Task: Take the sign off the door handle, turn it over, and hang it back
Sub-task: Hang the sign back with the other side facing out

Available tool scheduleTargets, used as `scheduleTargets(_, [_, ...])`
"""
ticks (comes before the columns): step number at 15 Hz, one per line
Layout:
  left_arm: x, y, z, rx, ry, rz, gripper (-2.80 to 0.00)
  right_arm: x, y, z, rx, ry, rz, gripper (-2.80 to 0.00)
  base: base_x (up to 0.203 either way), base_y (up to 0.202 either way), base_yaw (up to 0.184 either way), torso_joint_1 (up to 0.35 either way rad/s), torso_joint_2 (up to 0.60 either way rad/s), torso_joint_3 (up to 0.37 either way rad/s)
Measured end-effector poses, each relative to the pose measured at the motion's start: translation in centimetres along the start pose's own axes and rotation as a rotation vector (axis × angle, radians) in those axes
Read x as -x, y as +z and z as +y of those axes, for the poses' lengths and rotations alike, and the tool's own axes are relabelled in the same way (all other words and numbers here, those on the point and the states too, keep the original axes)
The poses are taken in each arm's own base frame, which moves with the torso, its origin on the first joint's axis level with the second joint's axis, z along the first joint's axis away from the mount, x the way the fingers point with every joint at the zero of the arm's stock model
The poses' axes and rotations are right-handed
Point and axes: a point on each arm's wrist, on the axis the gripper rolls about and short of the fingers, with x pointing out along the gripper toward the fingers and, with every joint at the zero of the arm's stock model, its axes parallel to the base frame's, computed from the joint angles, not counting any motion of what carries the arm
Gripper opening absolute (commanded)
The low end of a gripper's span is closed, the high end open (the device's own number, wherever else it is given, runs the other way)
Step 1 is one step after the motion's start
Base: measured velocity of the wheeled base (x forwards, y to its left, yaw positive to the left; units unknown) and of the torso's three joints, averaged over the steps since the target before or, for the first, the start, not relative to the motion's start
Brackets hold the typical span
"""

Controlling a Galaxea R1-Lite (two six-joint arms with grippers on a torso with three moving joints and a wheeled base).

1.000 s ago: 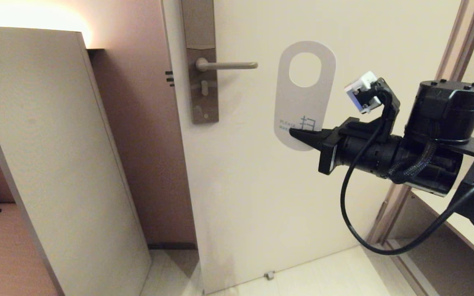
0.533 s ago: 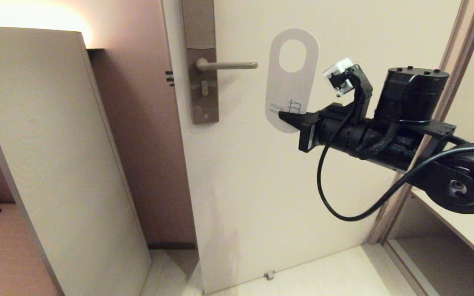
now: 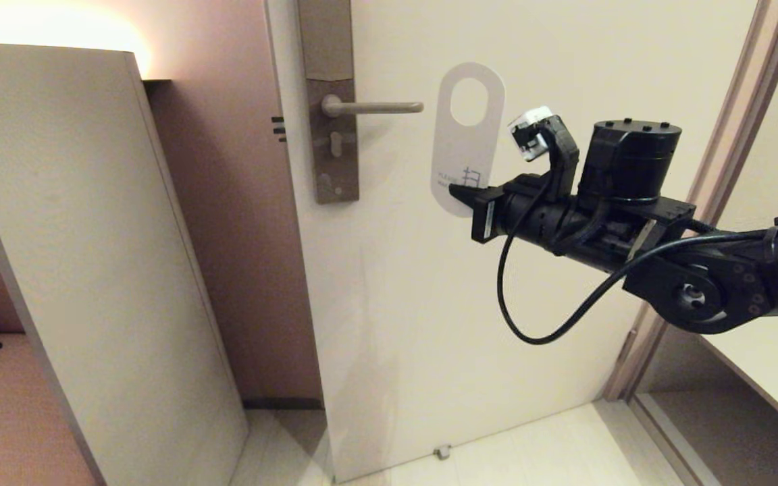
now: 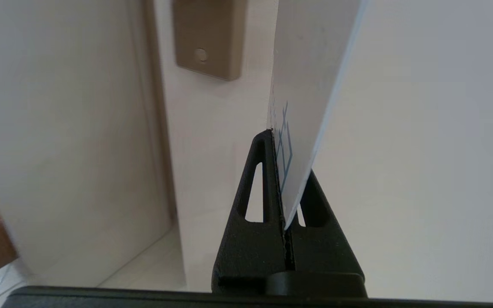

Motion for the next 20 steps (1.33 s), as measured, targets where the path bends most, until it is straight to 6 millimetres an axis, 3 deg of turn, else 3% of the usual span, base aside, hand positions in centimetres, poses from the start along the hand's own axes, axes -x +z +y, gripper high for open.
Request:
scheduleTargets(5, [0.0,0.0,0.0,0.124,0.011,0.004,-2.80,-1.2,0.0,-0.3,0.002,-0.009,-0.012,-2.80,0.000,0.000,0.000,0.000,0.00,0.000])
scheduleTargets(13, [0.0,0.0,0.0,0.129,0.011,0.002,-2.80,-2.7,-0.4,-0.6,0.003,-0.014,-0.017,-2.80,0.000,0.000,0.000,0.000,0.00,0.000])
scheduleTargets(20, [0.0,0.0,0.0,0.129,0.011,0.003,-2.80,-3.4,-0.9,-3.1,0.007,-0.067,-0.014,-2.80,0.000,0.000,0.000,0.000,0.00,0.000])
